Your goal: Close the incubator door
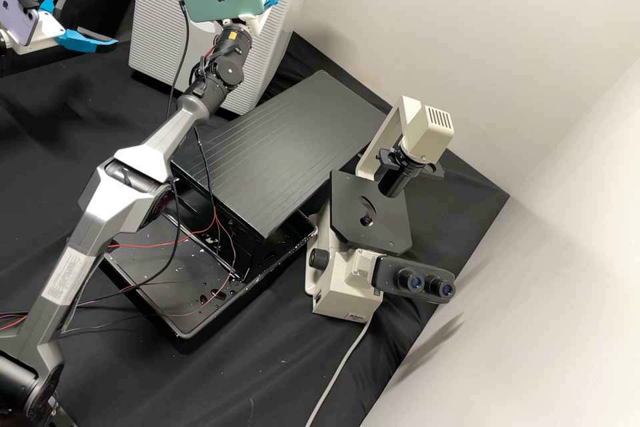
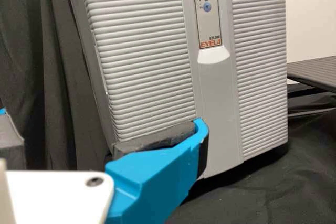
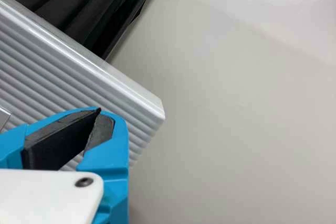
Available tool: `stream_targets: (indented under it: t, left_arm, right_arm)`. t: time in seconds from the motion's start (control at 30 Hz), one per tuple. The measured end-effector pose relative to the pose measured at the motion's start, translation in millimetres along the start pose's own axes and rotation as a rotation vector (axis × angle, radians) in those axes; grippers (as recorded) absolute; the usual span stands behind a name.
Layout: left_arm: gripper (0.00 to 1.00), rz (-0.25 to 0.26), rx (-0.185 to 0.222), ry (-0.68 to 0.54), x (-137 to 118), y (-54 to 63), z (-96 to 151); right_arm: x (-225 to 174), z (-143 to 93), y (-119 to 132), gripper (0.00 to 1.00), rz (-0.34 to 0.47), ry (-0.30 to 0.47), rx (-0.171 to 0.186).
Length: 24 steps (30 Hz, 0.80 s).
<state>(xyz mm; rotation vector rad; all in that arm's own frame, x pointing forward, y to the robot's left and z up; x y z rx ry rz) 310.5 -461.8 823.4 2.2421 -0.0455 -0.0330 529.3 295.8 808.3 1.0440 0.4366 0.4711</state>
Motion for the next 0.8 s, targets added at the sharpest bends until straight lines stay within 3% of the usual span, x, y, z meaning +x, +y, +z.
stream_targets:
  t: [0.23, 0.3, 0.33, 0.43, 0.5, 0.57, 0.77, 0.8]
  left_arm:
    - [1.0, 0.0, 0.0, 0.0, 0, 0.0, 0]
    - [1.0, 0.0, 0.0, 0.0, 0, 0.0, 0]
    - [1.0, 0.0, 0.0, 0.0, 0, 0.0, 0]
    - [1.0, 0.0, 0.0, 0.0, 0, 0.0, 0]
    - [1.0, 0.0, 0.0, 0.0, 0, 0.0, 0]
    - [1.0, 0.0, 0.0, 0.0, 0, 0.0, 0]
    - [1.0, 0.0, 0.0, 0.0, 0, 0.0, 0]
    - [1.0, 0.0, 0.0, 0.0, 0, 0.0, 0]
  right_arm:
    - [0, 0, -1, 0.0, -0.002, -0.001, 0.0]
    - [-1, 1, -5, 0.0, -0.015, -0.003, 0.028]
    - [-1, 2, -7, 1.0, -0.015, -0.01, 0.063]
    - [-7, 6, -16, 1.0, -0.019, -0.065, 0.122]
    - [-15, 9, -20, 1.0, -0.022, -0.105, 0.138]
    - [-29, 10, -22, 1.0, 0.018, -0.156, 0.181]
    - [-72, 0, -18, 1.0, 0.122, -0.146, 0.228]
    - [-82, -2, -17, 1.0, 0.144, -0.136, 0.261]
